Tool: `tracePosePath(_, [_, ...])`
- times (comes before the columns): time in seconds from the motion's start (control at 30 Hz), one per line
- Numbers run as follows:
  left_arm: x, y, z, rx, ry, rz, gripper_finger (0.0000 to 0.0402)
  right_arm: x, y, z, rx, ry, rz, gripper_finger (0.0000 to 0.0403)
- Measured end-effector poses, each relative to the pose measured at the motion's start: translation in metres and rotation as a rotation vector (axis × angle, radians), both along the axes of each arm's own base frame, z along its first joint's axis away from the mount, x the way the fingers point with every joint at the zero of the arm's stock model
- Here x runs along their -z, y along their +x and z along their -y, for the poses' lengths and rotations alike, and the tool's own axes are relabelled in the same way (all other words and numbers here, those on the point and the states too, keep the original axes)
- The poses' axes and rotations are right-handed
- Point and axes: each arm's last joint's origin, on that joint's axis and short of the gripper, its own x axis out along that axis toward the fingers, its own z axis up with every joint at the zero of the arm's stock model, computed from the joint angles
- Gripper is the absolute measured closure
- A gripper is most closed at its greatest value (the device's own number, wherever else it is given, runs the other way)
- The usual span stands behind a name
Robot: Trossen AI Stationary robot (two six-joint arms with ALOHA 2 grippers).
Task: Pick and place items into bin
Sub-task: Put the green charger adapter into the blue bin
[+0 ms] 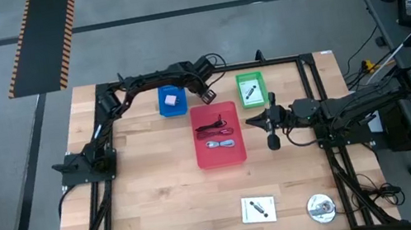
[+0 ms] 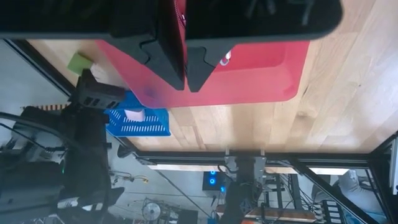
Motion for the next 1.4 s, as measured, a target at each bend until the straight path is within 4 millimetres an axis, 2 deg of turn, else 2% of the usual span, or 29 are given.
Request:
tracePosePath(0.37, [-0.008,-0.009,0.004,0.011,-0.004,-0.082,0.0386,0.002,0.0,0.0,0.0,-0.002,-0.023,0.0402])
tracePosePath(0.5, [-0.002,-0.014,0.007,0.015,-0.041,-0.122,0.04,0.003,-0.001,0.0,0.0,-0.002,-0.028,0.0402])
tracePosePath(0.6, [-0.016,-0.012,0.006,0.013,-0.006,-0.074,0.0401,0.003,-0.001,0.0,0.0,-0.002,-0.029,0.0402])
tracePosePath(0.73, [-0.007,-0.013,0.008,0.02,-0.028,-0.112,0.0394,0.003,-0.001,0.0,0.0,-0.002,-0.033,0.0402])
tracePosePath(1.03, [-0.014,-0.007,0.013,0.113,0.006,-0.104,0.04,0.003,-0.001,0.0,0.0,-0.002,-0.035,0.0402])
tracePosePath(1.2, [-0.031,-0.002,0.013,0.177,0.023,-0.11,0.0399,0.003,-0.001,0.0,-0.003,-0.019,-0.039,0.0402])
tracePosePath(1.4, [-0.06,0.0,0.013,0.306,0.043,-0.156,0.04,0.004,-0.001,0.0,-0.005,-0.027,-0.043,0.0402])
